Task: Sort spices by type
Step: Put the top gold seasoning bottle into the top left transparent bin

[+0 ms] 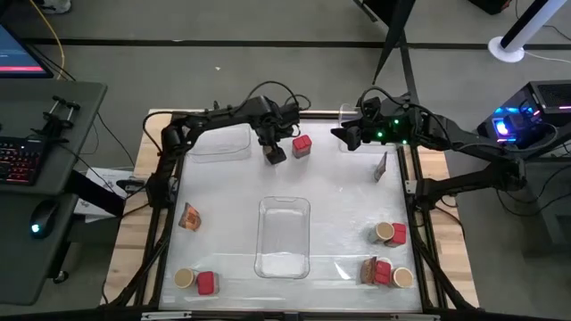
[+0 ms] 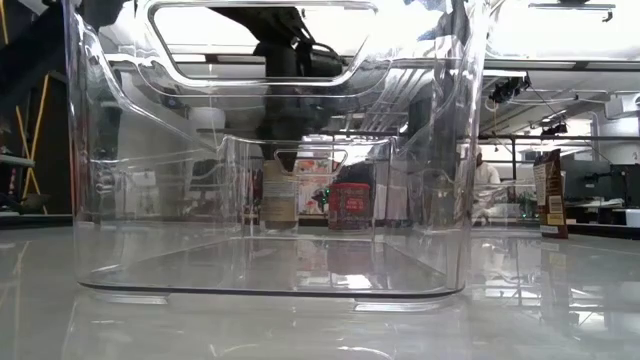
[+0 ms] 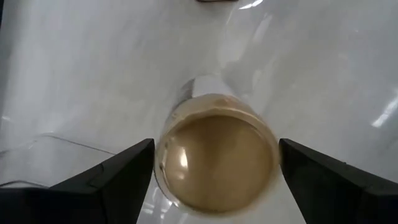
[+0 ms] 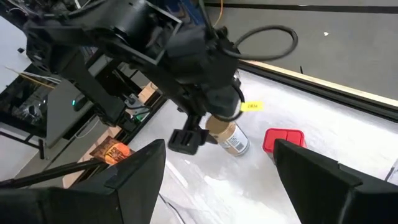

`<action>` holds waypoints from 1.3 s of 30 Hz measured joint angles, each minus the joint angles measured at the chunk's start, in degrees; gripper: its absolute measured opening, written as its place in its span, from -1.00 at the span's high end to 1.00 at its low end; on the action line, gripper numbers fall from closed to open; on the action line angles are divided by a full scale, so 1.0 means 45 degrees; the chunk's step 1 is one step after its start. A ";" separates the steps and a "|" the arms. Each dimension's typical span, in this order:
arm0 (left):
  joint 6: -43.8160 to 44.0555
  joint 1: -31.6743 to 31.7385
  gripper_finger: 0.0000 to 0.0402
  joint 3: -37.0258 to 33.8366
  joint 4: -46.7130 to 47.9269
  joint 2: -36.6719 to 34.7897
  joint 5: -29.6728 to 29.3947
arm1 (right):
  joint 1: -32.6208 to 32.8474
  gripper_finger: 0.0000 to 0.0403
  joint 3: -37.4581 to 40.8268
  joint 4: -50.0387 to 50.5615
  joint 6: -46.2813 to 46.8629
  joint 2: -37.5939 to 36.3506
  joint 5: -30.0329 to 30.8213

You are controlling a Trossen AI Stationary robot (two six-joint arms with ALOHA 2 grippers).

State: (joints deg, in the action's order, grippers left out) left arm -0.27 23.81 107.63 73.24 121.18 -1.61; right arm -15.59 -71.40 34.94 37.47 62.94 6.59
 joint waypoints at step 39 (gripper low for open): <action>0.5812 0.2533 -0.18 -0.5804 0.0176 -0.9641 -0.3524 | -0.0039 -0.47 0.0000 0.0000 -0.0582 0.0000 0.0092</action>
State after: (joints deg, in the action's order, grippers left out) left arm 25.88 35.21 81.52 74.03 77.79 -17.47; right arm -15.77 -71.40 34.94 34.86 62.94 7.00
